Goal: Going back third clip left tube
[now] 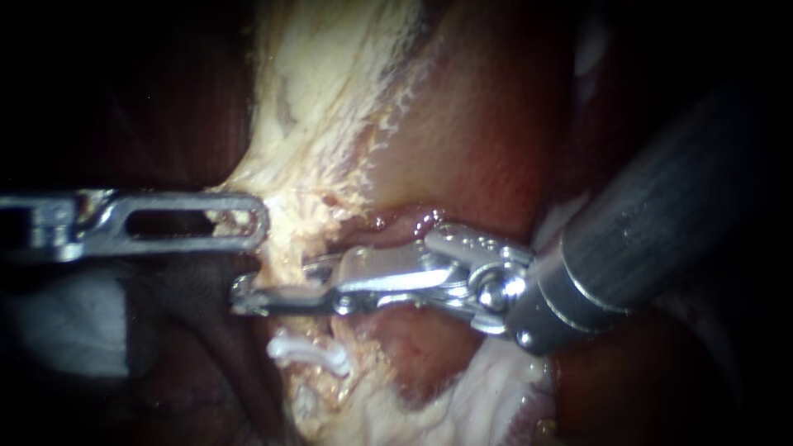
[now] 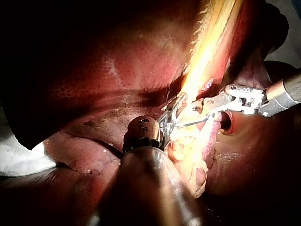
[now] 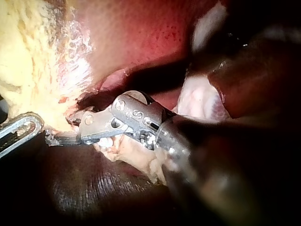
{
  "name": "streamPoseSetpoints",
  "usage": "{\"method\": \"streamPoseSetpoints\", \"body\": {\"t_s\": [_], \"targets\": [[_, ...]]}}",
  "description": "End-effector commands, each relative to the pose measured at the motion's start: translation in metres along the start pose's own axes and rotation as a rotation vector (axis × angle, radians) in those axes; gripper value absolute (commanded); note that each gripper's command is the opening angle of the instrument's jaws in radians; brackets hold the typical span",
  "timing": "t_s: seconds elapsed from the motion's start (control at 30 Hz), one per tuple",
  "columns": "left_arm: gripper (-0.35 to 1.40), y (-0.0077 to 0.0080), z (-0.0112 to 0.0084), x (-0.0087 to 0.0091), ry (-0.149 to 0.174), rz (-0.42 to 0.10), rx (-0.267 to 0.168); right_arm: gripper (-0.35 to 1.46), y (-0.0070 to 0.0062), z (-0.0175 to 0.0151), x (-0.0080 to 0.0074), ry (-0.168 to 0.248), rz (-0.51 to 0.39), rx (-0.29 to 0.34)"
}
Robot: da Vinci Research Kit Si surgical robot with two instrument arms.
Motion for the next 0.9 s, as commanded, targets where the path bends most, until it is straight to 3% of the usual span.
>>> {"method": "streamPoseSetpoints", "body": {"t_s": [0.03, 0.2, 0.3, 0.4, 0.57, 0.9], "targets": [[-0.35, 0.0, 0.0, 0.0, 0.0, 0.0, 0.0, -0.35, -0.0001, 0.0, 0.0, 0.0, 0.0, 0.0], [-0.35, 0.0, 0.0, 0.0, 0.0, 0.0, 0.001, -0.35, -0.0002, 0.0001, 0.0, -0.002, 0.0, 0.006], [-0.35, 0.0, 0.0, 0.0, 0.0, 0.0, 0.001, 0.23, -0.0004, 0.0006, 0.0002, -0.002, -0.03, 0.015], [-0.35, 0.0, -0.0001, 0.0001, 0.0, 0.0, 0.0, 0.51, -0.0003, 0.0016, 0.0006, 0.003, -0.153, 0.016], [-0.35, -0.0004, -0.0003, 0.0004, -0.002, -0.002, -0.001, 0.58, 0.0003, 0.0029, 0.0009, 0.056, -0.256, 0.018], [-0.35, -0.0007, -0.0005, 0.0006, -0.002, -0.002, -0.002, 0.6, 0.0019, 0.0018, 0.0004, 0.061, -0.349, 0.014]]}}
